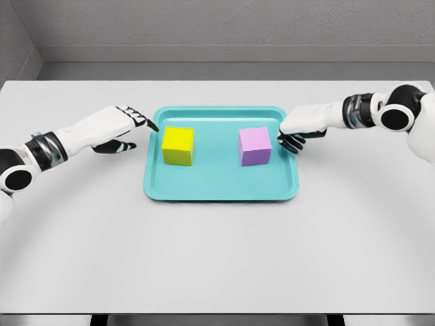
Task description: Push two cubes
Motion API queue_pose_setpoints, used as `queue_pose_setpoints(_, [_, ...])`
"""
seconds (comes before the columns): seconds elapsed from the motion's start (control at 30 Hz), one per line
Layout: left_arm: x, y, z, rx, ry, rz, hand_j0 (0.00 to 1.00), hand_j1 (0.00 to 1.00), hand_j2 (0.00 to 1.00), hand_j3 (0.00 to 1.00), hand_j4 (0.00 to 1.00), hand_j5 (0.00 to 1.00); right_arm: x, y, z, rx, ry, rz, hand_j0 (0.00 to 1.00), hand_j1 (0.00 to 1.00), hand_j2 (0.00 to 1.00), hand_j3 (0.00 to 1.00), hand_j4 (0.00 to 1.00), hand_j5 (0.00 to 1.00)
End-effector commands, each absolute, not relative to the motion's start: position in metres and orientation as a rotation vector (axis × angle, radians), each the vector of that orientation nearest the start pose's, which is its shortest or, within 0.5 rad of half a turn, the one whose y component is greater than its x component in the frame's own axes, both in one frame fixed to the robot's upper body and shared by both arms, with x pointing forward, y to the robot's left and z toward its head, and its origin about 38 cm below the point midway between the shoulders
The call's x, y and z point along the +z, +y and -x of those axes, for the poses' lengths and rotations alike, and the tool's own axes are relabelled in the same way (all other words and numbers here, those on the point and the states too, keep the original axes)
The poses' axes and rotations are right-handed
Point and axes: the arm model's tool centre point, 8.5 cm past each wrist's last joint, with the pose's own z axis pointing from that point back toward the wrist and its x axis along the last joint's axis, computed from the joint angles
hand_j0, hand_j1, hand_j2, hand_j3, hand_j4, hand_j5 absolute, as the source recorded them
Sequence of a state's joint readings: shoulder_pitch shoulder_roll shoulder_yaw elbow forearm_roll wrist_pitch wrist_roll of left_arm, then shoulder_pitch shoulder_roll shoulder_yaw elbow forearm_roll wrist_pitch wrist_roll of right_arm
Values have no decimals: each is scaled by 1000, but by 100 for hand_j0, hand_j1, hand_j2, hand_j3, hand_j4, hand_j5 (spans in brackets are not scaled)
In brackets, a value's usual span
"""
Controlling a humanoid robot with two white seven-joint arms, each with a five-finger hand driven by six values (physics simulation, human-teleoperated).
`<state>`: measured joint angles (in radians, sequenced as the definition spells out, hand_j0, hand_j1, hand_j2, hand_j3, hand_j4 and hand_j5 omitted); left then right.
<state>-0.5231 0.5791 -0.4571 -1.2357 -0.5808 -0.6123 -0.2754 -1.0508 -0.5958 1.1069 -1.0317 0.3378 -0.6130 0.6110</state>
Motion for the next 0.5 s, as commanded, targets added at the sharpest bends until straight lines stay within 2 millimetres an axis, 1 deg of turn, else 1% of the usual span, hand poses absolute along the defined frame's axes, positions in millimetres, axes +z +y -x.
queue_pose_setpoints(0.0, [157,284,-455,-1778,-1614,-465,71,71,71,71,71,71,182,-238,-506,2290,-1094,234,10,10,10,10,10,10])
queue_pose_setpoints(0.03, [152,283,-454,-1796,-1596,-455,71,71,71,71,71,71,182,-235,-507,2293,-1098,232,10,10,10,10,10,10])
queue_pose_setpoints(0.1, [151,287,-454,-1797,-1582,-458,71,71,71,71,71,71,181,-231,-507,2298,-1100,228,10,10,10,10,10,10])
queue_pose_setpoints(0.2, [148,288,-454,-1804,-1570,-456,71,71,71,71,71,71,181,-228,-507,2302,-1104,225,10,10,10,10,10,10])
queue_pose_setpoints(0.27, [149,286,-454,-1802,-1576,-453,71,71,71,71,71,71,180,-229,-507,2313,-1090,236,10,10,10,10,10,10])
queue_pose_setpoints(0.47, [149,276,-454,-1813,-1593,-437,71,71,71,71,71,71,179,-221,-507,2325,-1098,230,10,10,10,10,10,10])
